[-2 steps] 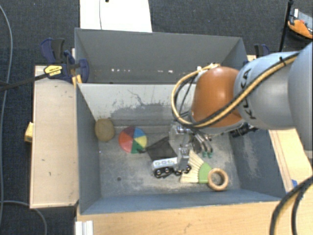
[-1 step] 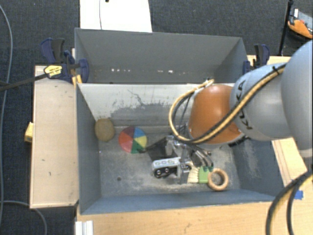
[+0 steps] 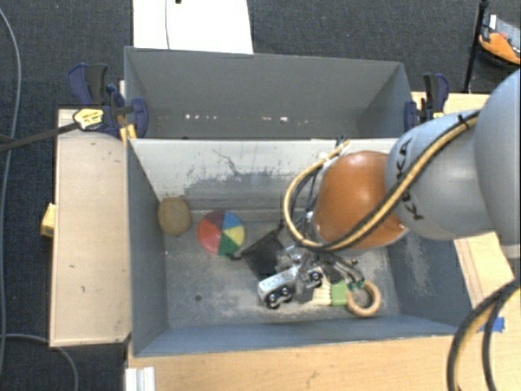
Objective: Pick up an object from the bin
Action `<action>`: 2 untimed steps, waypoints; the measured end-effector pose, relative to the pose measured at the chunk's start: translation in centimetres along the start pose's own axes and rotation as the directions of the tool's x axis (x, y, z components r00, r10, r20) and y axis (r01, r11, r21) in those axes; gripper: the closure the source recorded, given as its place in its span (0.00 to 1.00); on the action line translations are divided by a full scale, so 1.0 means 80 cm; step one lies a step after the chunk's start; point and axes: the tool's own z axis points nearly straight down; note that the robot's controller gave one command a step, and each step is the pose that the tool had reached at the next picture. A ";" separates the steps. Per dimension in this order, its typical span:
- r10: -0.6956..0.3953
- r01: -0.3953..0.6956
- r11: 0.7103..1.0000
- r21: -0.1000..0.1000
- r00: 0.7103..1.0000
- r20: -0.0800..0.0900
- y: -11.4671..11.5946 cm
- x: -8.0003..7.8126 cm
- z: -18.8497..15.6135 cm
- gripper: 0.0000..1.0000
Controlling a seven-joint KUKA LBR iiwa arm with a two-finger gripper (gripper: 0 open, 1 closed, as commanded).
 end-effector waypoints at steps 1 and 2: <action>0.001 -0.001 1.000 0.000 1.000 0.000 0.000 0.000 0.000 1.00; -0.025 0.025 1.000 0.000 1.000 0.002 0.003 0.006 -0.158 1.00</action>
Offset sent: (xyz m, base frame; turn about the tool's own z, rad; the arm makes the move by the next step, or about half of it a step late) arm -0.0072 -0.0001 0.1265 -0.0304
